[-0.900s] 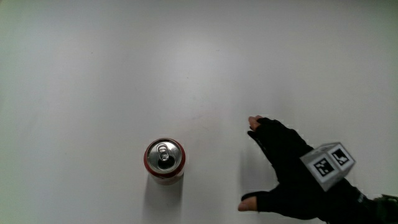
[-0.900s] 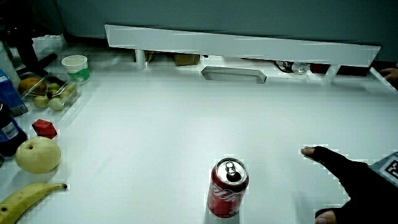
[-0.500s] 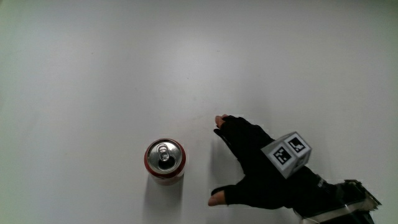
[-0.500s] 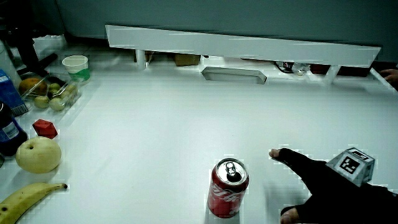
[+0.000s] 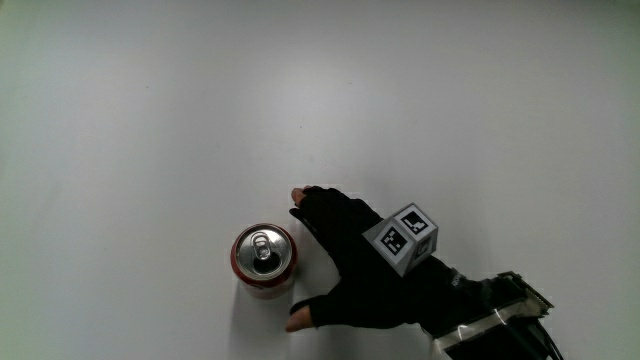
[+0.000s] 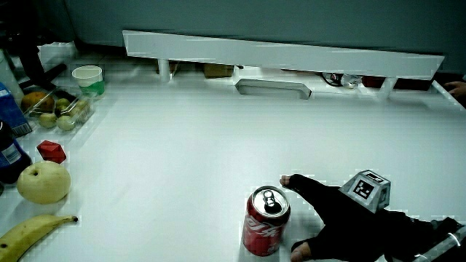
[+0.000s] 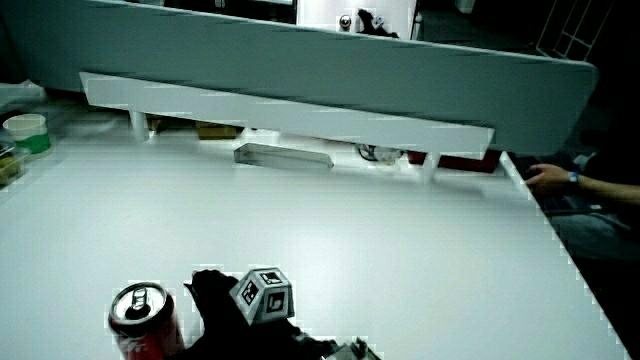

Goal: Pick cola

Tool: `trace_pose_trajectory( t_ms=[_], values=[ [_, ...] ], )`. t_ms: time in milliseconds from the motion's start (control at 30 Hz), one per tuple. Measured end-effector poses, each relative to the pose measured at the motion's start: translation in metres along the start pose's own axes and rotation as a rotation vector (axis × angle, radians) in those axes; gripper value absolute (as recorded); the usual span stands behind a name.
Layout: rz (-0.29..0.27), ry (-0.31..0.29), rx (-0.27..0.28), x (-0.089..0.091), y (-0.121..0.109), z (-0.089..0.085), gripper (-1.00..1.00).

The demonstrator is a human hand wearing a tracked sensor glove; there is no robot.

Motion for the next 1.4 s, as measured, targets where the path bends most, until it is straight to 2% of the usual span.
trace_pose_trajectory(
  t_ms=[367, 500, 700, 800, 933, 1133, 1400],
  values=[
    [0.030, 0.045, 0.066, -0.003, 0.005, -0.005, 0.00],
    [0.039, 0.073, 0.133, -0.005, 0.003, -0.003, 0.24],
    [0.033, 0.124, 0.176, 0.001, 0.003, -0.008, 0.59],
    [0.030, 0.114, 0.188, 0.002, 0.003, -0.008, 0.76],
    [0.041, 0.111, 0.206, -0.001, 0.002, -0.002, 1.00],
    [0.056, 0.093, 0.253, -0.007, 0.000, 0.016, 1.00],
    [0.067, 0.064, 0.333, -0.012, -0.002, 0.052, 1.00]
  ],
)
